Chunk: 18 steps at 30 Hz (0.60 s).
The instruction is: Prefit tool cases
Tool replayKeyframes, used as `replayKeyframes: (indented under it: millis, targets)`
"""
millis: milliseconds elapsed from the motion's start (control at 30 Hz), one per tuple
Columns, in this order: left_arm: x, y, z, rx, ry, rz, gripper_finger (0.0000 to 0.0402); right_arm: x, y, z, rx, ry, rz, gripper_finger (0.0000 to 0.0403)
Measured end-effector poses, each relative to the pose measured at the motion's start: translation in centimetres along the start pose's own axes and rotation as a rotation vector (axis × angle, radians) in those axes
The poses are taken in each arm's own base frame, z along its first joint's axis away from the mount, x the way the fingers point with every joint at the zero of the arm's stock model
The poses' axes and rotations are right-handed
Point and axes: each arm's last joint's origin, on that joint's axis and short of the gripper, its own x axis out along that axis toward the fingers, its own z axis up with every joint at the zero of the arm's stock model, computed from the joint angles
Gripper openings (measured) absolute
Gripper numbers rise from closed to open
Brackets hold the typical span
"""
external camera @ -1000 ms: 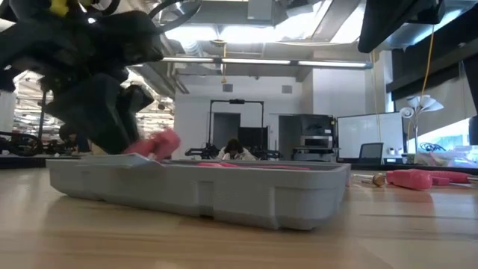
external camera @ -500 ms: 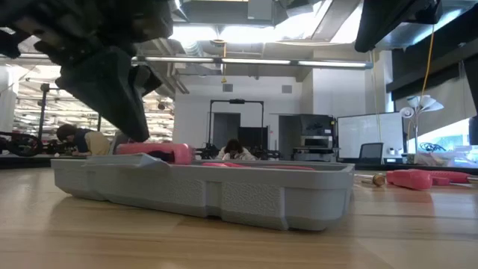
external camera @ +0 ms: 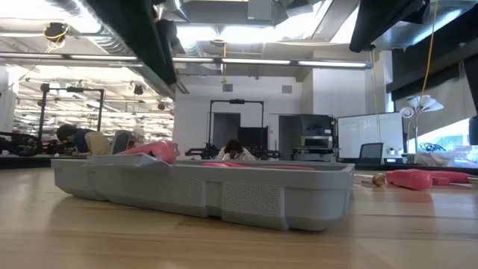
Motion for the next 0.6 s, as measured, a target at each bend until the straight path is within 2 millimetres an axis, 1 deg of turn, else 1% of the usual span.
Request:
replayKeyframes:
  millis: [67,133,267,333,500,600]
  targets:
    - [-0.1,0.3,0.3,-0.093,0.032,-0.072,0.0233,0.0,0.0,0.0,-0.021,-0.006,-0.003,0.0000]
    - [0.1,0.6,0.2,-0.147,0.092,-0.109,0.0245,0.0,0.0,0.0,-0.037,-0.010,-0.006,0.0000]
    - [0.9,0.9,-0.5,-0.140,0.177,-0.083,0.0251,0.0,0.0,0.0,-0.052,-0.016,-0.009,0.0000]
    - [1.2,0.7,-0.5,-0.114,0.171,-0.092,0.0251,0.0,0.0,0.0,-0.068,-0.016,-0.009,0.0000]
    - [1.4,-0.2,0.1,-0.125,0.096,-0.130,0.0251,0.0,0.0,0.0,-0.090,-0.016,-0.010,0.0000]
    - [2.0,-0.7,-0.2,-0.082,0.084,-0.084,0.0251,0.0,0.0,0.1,-0.102,-0.020,-0.012,0.0000]
